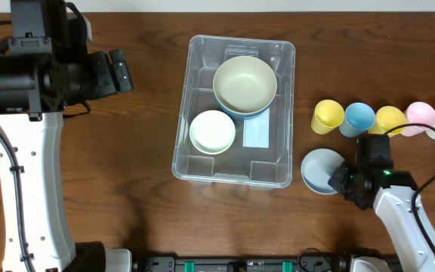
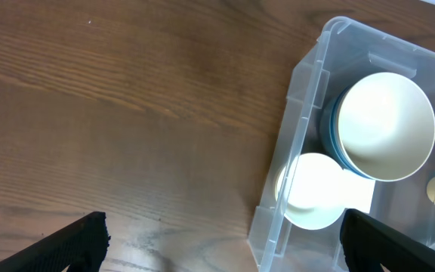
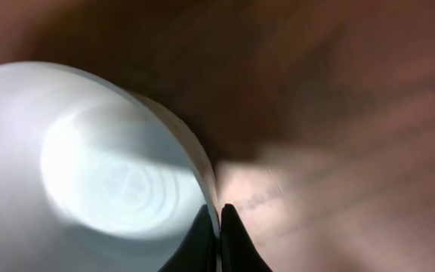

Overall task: Pack container
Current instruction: 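Reach the right gripper to the light-blue bowl and grasp it, then stack the light-blue bowl onto the white bowl in the container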

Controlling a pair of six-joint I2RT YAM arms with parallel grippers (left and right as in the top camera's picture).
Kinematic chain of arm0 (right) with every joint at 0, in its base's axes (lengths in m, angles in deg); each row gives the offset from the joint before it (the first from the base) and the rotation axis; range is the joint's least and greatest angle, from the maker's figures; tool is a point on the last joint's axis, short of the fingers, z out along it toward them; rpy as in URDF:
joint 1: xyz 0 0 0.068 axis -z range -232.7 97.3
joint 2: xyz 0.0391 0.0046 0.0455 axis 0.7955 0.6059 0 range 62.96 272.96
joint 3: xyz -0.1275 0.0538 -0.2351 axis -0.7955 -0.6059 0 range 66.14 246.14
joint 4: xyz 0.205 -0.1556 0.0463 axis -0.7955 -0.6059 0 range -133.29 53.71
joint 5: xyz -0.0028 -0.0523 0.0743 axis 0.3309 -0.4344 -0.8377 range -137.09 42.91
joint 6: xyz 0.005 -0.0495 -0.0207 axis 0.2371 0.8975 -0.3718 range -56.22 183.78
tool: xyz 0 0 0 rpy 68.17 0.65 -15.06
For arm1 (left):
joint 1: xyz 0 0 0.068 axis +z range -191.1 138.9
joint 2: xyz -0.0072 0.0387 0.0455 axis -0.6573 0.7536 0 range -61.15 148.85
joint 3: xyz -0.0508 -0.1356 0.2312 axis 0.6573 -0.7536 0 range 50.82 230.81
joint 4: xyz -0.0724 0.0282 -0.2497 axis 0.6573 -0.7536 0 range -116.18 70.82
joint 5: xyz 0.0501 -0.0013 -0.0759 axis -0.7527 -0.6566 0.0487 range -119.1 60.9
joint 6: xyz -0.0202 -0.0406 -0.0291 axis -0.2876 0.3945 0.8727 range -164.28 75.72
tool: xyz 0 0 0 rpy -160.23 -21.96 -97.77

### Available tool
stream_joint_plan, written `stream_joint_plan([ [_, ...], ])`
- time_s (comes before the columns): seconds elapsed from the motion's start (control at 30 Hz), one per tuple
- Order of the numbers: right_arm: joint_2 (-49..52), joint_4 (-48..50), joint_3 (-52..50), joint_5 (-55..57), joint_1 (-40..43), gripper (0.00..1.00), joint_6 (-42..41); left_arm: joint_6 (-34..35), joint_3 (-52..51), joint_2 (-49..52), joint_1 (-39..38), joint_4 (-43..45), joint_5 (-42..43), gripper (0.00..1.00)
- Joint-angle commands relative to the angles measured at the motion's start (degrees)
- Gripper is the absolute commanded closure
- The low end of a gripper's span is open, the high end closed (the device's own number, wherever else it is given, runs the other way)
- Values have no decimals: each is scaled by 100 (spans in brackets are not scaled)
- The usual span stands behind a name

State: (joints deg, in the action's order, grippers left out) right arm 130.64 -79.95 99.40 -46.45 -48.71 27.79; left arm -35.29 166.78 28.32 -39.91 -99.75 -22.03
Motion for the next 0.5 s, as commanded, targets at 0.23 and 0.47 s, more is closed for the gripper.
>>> stream_joint_plan([
  [0.23, -1283, -1644, 2116, 31, -584, 99, 94, -17, -13, 0, 20, 0, -68, 2],
  [0.47, -1102, -1298, 3276, -903, -1659, 99, 345, -17, -13, 0, 20, 0, -68, 2],
])
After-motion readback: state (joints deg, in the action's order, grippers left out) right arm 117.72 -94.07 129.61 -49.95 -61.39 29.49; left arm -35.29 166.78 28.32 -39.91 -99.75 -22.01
